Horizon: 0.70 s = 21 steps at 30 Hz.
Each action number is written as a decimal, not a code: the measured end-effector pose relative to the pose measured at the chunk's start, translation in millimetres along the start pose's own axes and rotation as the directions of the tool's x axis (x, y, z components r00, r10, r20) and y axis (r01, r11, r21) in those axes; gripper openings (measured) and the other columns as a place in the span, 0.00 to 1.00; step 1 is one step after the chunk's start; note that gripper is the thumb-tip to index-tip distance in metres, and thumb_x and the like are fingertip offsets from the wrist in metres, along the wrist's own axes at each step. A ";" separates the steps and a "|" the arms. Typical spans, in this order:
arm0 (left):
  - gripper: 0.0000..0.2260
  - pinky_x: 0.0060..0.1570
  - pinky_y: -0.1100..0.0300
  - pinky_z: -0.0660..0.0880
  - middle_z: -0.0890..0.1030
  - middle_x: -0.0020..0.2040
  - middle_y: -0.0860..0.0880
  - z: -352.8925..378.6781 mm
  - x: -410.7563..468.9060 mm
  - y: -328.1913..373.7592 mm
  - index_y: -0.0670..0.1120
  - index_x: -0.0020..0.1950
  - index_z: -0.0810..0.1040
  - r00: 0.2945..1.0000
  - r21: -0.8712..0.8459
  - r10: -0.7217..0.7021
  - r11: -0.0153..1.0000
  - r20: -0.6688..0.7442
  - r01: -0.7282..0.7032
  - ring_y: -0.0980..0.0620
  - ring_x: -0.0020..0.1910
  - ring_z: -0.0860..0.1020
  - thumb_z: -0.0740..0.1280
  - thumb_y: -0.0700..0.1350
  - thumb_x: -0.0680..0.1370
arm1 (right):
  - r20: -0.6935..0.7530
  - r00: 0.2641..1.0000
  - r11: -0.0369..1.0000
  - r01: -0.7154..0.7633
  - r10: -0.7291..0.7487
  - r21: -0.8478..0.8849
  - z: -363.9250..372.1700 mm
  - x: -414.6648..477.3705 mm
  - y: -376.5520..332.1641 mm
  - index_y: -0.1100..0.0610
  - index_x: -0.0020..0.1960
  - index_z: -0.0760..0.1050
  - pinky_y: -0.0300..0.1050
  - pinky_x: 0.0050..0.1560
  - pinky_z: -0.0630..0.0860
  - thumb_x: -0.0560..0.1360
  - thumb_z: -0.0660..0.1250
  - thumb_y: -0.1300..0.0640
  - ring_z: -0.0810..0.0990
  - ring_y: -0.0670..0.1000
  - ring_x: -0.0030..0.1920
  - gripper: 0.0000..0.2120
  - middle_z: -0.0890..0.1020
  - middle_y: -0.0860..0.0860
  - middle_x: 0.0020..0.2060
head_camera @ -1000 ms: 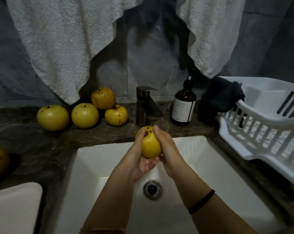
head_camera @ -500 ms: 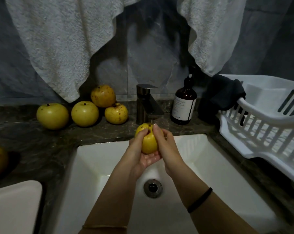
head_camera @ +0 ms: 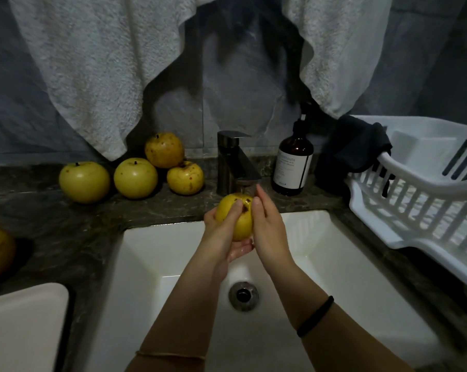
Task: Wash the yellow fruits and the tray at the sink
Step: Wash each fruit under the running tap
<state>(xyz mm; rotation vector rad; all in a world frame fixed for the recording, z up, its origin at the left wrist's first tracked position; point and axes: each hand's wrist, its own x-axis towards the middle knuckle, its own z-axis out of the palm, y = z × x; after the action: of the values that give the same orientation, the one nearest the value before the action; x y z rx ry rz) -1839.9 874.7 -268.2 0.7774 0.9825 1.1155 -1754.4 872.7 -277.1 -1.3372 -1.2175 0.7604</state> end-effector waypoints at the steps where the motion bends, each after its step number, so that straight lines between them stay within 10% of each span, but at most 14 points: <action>1: 0.25 0.44 0.51 0.81 0.76 0.53 0.46 0.1 -0.1 -0.9 0.53 0.69 0.62 1.000 0.021 0.014 1.000 -0.002 -0.014 0.47 0.46 0.80 0.68 0.54 0.76 | 0.012 0.999 0.998 0.045 -0.045 -0.038 0.0 -1.7 -1.8 0.50 0.73 0.65 0.39 0.66 0.64 0.83 0.53 0.52 0.67 0.43 0.65 0.19 0.68 0.47 0.69; 12: 0.30 0.22 0.68 0.65 0.72 0.31 0.45 -11.0 7.3 -2.6 0.45 0.62 0.71 0.983 0.181 -0.182 0.966 -0.033 0.185 0.54 0.20 0.68 0.62 0.67 0.73 | 0.113 0.991 0.989 -0.087 0.074 0.119 -6.3 -0.6 -4.2 0.40 0.50 0.74 0.46 0.54 0.75 0.77 0.64 0.51 0.77 0.47 0.53 0.05 0.77 0.43 0.50; 16: 0.29 0.20 0.70 0.61 0.72 0.25 0.46 -11.7 1.3 0.1 0.41 0.46 0.73 0.944 0.073 -0.323 0.945 0.066 0.318 0.55 0.18 0.65 0.59 0.69 0.73 | 0.147 0.978 0.955 -0.178 0.146 0.236 -8.1 1.9 -4.2 0.50 0.61 0.74 0.47 0.52 0.78 0.74 0.66 0.45 0.79 0.50 0.54 0.17 0.78 0.51 0.56; 21: 0.38 0.19 0.72 0.61 0.79 0.39 0.38 -13.9 2.9 -0.3 0.37 0.56 0.75 0.903 -0.066 -0.401 0.908 0.154 0.414 0.55 0.18 0.64 0.55 0.72 0.71 | 0.193 0.900 0.777 -0.435 0.390 0.456 -4.2 5.9 -4.7 0.54 0.64 0.73 0.59 0.58 0.77 0.65 0.66 0.33 0.81 0.59 0.54 0.35 0.79 0.59 0.57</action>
<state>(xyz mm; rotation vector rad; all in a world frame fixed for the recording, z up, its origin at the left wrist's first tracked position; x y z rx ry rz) -1852.2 877.9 -274.4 0.5275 0.9145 0.7282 -1750.0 876.3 -270.5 -1.1525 -0.7143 1.3598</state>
